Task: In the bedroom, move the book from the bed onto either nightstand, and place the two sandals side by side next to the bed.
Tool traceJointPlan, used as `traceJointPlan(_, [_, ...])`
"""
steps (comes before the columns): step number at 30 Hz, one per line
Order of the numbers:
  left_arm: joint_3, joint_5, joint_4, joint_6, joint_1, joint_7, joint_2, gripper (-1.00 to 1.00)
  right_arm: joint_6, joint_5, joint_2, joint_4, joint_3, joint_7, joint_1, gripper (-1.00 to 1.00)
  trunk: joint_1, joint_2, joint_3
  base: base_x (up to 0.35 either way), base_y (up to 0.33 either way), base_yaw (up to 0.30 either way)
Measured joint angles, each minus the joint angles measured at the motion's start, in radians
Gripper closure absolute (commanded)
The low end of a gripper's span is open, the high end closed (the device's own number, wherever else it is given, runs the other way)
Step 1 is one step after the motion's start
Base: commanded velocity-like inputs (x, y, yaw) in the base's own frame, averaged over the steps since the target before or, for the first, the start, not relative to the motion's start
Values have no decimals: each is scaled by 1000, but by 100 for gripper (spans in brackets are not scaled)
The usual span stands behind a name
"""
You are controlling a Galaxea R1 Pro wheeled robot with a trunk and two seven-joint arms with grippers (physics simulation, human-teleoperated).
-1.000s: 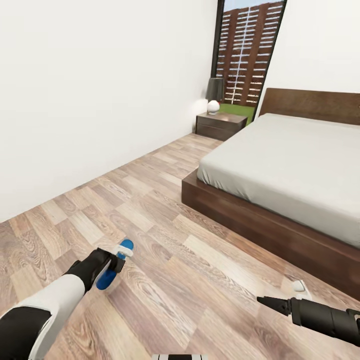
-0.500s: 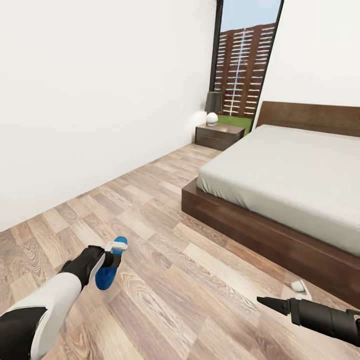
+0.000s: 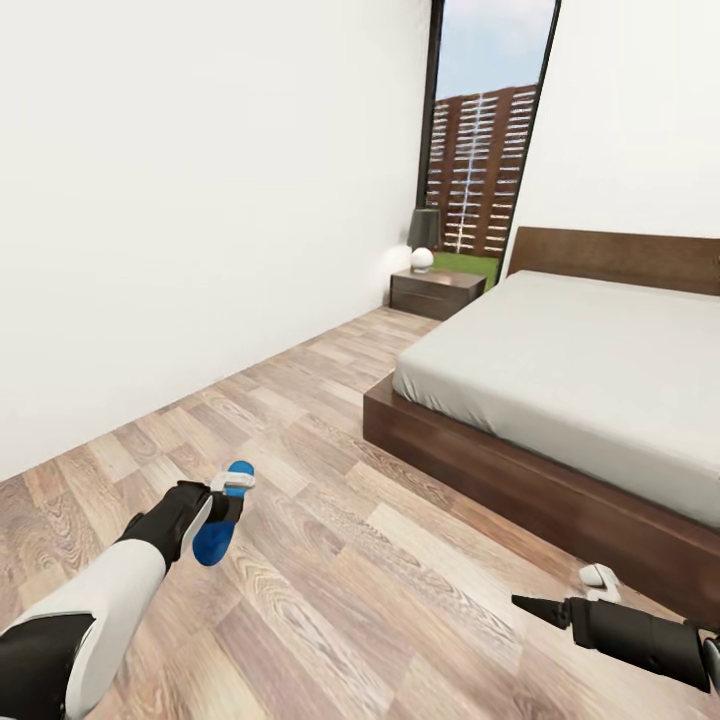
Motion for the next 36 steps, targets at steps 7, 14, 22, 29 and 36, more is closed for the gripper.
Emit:
traceJointPlan(7, [-2,1,-28,45,-4,3,2,100,0,1,2,-1,1,-15,0,-100,-3,2,27,0,0,0])
traceJointPlan(14, [0,2,-39,55,-4,2,-1,100,0,0,2,-1,4,-88,0,-100,-6,3,54,0,0,0])
traceJointPlan(22, [1,2,-41,73,-4,2,-1,100,0,-1,2,0,6,-132,0,-100,-10,5,85,0,0,0])
traceJointPlan(29, [1,3,-43,76,-5,2,-2,100,0,-1,3,1,6,-134,0,-100,-27,34,109,0,0,0])
traceJointPlan(36, [2,3,-43,77,-6,2,-2,100,-67,-2,6,33,7,-135,0,-100,-53,83,131,0,0,0])
